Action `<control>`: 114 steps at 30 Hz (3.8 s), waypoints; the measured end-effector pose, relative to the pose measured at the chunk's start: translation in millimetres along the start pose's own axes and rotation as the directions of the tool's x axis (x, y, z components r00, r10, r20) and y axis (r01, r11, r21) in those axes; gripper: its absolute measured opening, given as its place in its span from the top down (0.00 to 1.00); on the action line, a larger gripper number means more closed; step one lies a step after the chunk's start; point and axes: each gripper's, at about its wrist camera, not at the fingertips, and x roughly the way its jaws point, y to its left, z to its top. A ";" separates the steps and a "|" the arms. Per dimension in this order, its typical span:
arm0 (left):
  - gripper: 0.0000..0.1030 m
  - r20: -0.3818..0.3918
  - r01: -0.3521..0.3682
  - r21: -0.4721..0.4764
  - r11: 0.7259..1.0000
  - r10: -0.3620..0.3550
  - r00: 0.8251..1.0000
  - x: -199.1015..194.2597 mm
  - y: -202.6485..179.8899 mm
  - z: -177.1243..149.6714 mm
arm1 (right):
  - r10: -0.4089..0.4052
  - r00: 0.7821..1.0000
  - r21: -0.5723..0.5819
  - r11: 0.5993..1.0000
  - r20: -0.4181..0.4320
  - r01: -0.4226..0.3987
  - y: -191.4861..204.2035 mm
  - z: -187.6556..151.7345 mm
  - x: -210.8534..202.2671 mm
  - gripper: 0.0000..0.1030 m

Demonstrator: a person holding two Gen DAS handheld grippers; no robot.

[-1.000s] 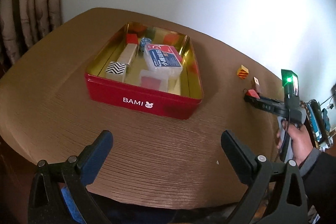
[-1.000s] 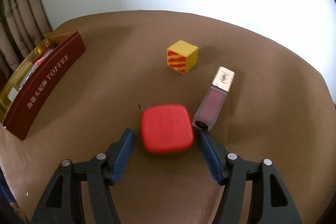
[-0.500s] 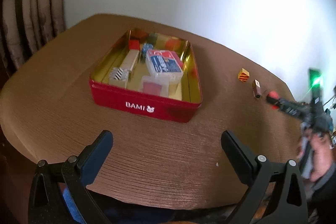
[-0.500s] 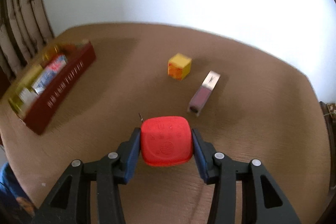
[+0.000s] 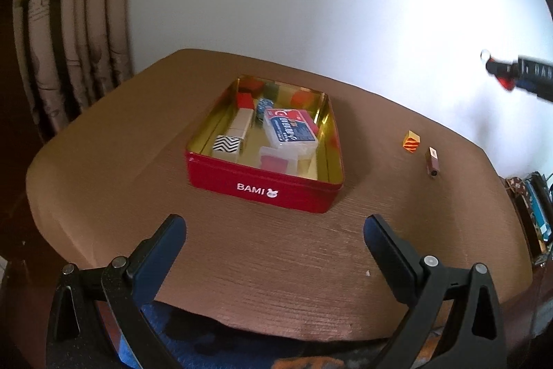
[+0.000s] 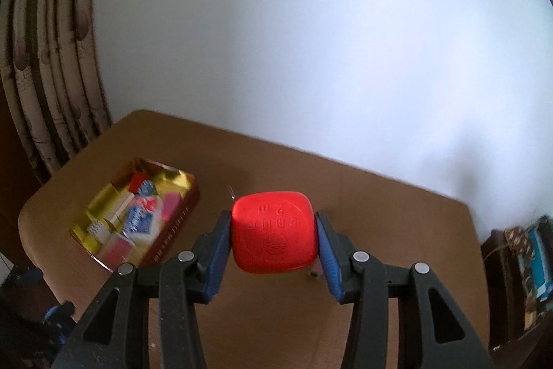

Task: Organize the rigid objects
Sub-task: 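Carry the red rounded block with the right gripper over the tin, then open the right gripper to drop the red rounded block into the tin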

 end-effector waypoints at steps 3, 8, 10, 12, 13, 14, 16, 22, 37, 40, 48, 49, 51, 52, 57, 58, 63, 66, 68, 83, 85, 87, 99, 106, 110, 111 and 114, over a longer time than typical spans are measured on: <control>0.01 -0.004 -0.004 -0.012 1.000 0.003 1.000 -4.5 4.3 -5.0 | -0.003 1.000 -0.024 1.000 0.025 0.004 12.7 15.9 -9.3 0.54; 0.01 -0.012 -0.007 -0.032 0.999 0.006 1.000 -10.7 11.4 -11.1 | 0.008 0.999 -0.070 0.998 0.048 -0.005 42.1 32.4 -21.2 0.54; 0.01 -0.012 -0.008 -0.044 0.999 0.007 1.000 -12.2 15.3 -10.6 | 0.018 0.999 -0.092 0.996 0.051 -0.013 56.7 37.7 -23.0 0.54; 0.01 -0.010 -0.012 -0.054 0.998 0.012 1.000 -12.8 20.2 -7.2 | 0.030 0.998 -0.113 0.993 0.049 -0.025 73.0 41.3 -22.1 0.54; 0.01 -0.005 -0.022 -0.062 0.998 0.021 1.000 -13.6 24.3 -4.2 | 0.035 0.998 -0.123 0.992 0.047 -0.029 79.7 42.3 -21.2 0.54; 0.01 -0.002 -0.027 -0.066 0.997 0.027 1.000 -14.0 27.3 -1.8 | 0.040 0.998 -0.134 0.990 0.045 -0.033 88.2 43.3 -20.0 0.54; 0.01 0.004 -0.046 -0.073 0.996 0.047 0.999 -15.0 35.4 4.4 | 0.045 0.998 -0.151 0.988 0.042 -0.038 97.1 44.2 -19.9 0.54; 0.01 0.028 -0.091 -0.119 0.989 0.095 0.995 -17.3 55.4 15.2 | 0.046 0.998 -0.207 0.978 0.038 -0.037 132.6 47.1 -10.4 0.54; 0.01 -0.018 -0.086 -0.215 0.973 0.084 0.996 -6.2 76.8 16.1 | 0.065 0.998 -0.254 0.965 -0.017 -0.067 189.2 30.6 11.9 0.54; 0.01 -0.024 -0.094 -0.216 0.972 0.091 0.996 -4.9 77.5 16.4 | 0.057 0.998 -0.257 0.964 -0.031 -0.063 194.9 24.9 17.2 0.54; 0.01 -0.026 -0.108 -0.244 0.964 0.104 0.994 -5.7 91.0 21.2 | 0.054 0.996 -0.270 0.960 -0.065 -0.070 204.2 13.4 31.7 0.54; 0.01 -0.025 -0.112 -0.254 0.961 0.109 0.994 -5.7 95.7 22.7 | 0.055 0.996 -0.272 0.960 -0.070 -0.073 205.7 11.5 33.6 0.54; 0.01 -0.026 -0.120 -0.270 0.955 0.118 0.993 -5.4 104.3 24.9 | 0.061 0.995 -0.273 0.959 -0.083 -0.081 209.1 7.1 38.8 0.54; 0.01 -0.027 -0.124 -0.278 0.952 0.121 0.992 -5.8 107.4 25.5 | 0.065 0.994 -0.272 0.958 -0.090 -0.087 211.1 4.9 41.3 0.54; 0.01 -0.035 -0.136 -0.331 0.934 0.132 0.991 -4.0 121.0 25.8 | 0.090 0.988 -0.268 0.956 -0.126 -0.122 219.3 -5.7 53.9 0.54; 0.01 -0.041 -0.134 -0.335 0.933 0.128 0.991 -2.8 121.5 25.7 | 0.101 0.986 -0.262 0.956 -0.136 -0.134 220.4 -7.8 56.9 0.54; 0.01 -0.050 -0.127 -0.318 0.939 0.117 0.992 0.0 116.8 26.3 | 0.147 0.970 -0.226 0.955 -0.193 -0.190 226.5 -21.5 73.2 0.54; 0.01 -0.052 -0.122 -0.318 0.940 0.112 0.992 1.1 114.8 25.2 | 0.167 0.961 -0.197 0.957 -0.222 -0.212 227.4 -26.9 83.5 0.54; 0.01 -0.060 -0.119 -0.319 0.940 0.106 0.993 3.2 114.0 24.6 | 0.178 0.954 -0.163 0.962 -0.242 -0.221 224.8 -29.2 91.6 0.54; 0.01 -0.085 -0.102 -0.333 0.937 0.078 0.993 12.4 116.2 25.5 | 0.258 0.902 0.042 0.965 -0.346 -0.260 217.4 -54.5 141.1 0.54; 0.01 -0.088 -0.102 -0.336 0.936 0.077 0.993 13.3 116.0 25.4 | 0.266 0.898 0.043 0.962 -0.350 -0.268 219.1 -55.7 142.9 0.54; 0.01 -0.090 -0.102 -0.337 0.936 0.075 0.993 14.2 115.8 25.4 | 0.275 0.894 0.051 0.960 -0.353 -0.275 221.7 -55.7 145.6 0.54; 0.01 -0.106 -0.104 -0.316 0.943 0.074 0.992 20.7 107.4 23.6 | 0.297 0.887 0.068 0.954 -0.353 -0.293 221.2 -59.6 149.9 0.53; 0.01 -0.101 -0.100 -0.274 0.957 0.075 0.992 20.6 96.8 22.1 | 0.418 0.891 0.148 0.906 -0.180 -0.395 174.2 -42.9 98.5 0.46; 0.01 -0.098 -0.058 -0.206 0.977 0.039 0.994 21.8 77.9 21.8 | 0.344 0.930 0.148 0.934 -0.129 -0.325 116.4 -62.9 73.3 0.44; 0.01 -0.089 -0.034 -0.172 0.985 0.019 0.996 20.7 68.7 22.0 | 0.313 0.941 0.154 0.944 -0.131 -0.293 98.3 -73.2 70.8 0.44; 0.01 -0.022 0.014 -0.078 0.997 -0.016 1.000 14.1 38.0 22.5 | 0.219 0.963 0.186 0.964 -0.159 -0.188 48.6 -110.8 69.3 0.44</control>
